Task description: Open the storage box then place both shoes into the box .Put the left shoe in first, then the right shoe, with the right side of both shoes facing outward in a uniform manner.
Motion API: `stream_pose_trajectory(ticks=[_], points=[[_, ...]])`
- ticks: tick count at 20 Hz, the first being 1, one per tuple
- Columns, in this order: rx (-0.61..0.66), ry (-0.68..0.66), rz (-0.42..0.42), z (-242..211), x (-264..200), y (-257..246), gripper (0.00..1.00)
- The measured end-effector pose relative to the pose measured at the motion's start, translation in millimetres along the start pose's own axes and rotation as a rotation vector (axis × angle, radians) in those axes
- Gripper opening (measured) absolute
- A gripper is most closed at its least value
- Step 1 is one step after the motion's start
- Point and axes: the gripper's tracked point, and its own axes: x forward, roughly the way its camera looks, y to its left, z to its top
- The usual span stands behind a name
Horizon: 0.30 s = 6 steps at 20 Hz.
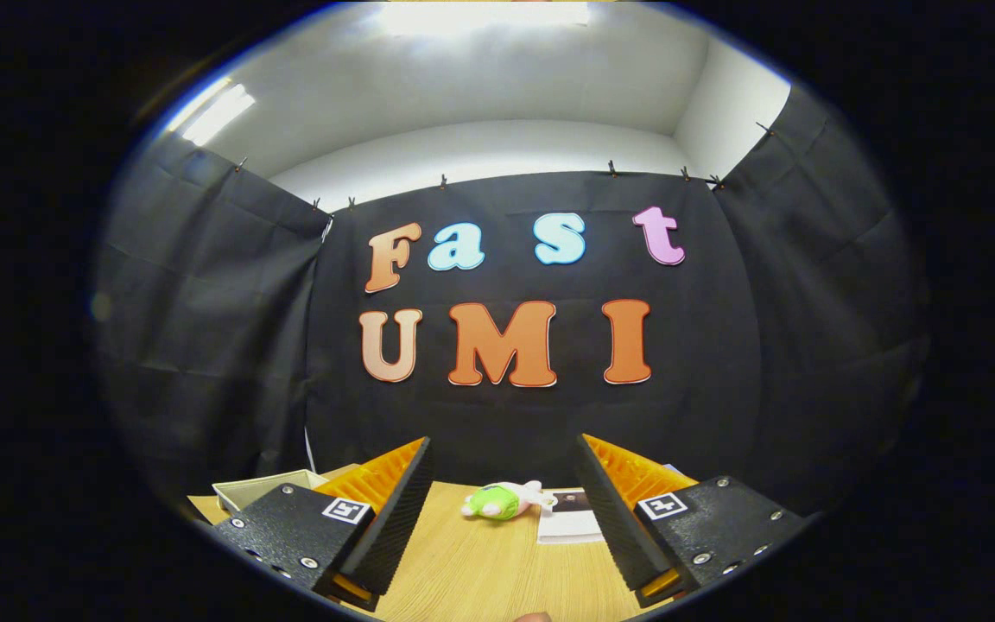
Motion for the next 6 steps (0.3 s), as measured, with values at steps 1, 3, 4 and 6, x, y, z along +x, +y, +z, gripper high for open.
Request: stream_pose_trajectory(ticks=[1,3,4,6], points=[[-0.003,0.002,-0.003,-0.4,0.1,-2.4,0.97],[-0.001,0.012,-0.007,-5.3,2.2,-6.5,0.97],[0.008,0.016,-0.006,-8.2,3.5,-7.2,0.97],[0.026,0.02,-0.002,-6.7,4.6,-4.6,0.97]])
